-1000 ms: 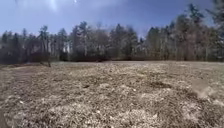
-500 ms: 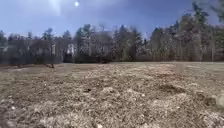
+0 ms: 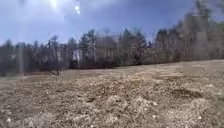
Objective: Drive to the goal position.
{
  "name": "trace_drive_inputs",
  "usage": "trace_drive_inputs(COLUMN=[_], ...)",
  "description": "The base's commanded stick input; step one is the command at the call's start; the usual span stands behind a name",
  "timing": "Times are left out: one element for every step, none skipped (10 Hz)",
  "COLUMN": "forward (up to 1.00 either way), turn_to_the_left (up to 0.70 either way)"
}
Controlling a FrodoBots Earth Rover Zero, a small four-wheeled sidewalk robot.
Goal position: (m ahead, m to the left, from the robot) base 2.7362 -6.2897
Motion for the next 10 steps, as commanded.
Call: trace_drive_inputs(forward=[0.70, 0.70, 0.70, 0.70, 0.70, 0.70, 0.70, 0.70, 0.70, 0.70], turn_to_the_left=[0.00, 0.00, 0.00, 0.00, 0.00, 0.00, -0.06, -0.33, -0.35, -0.35])
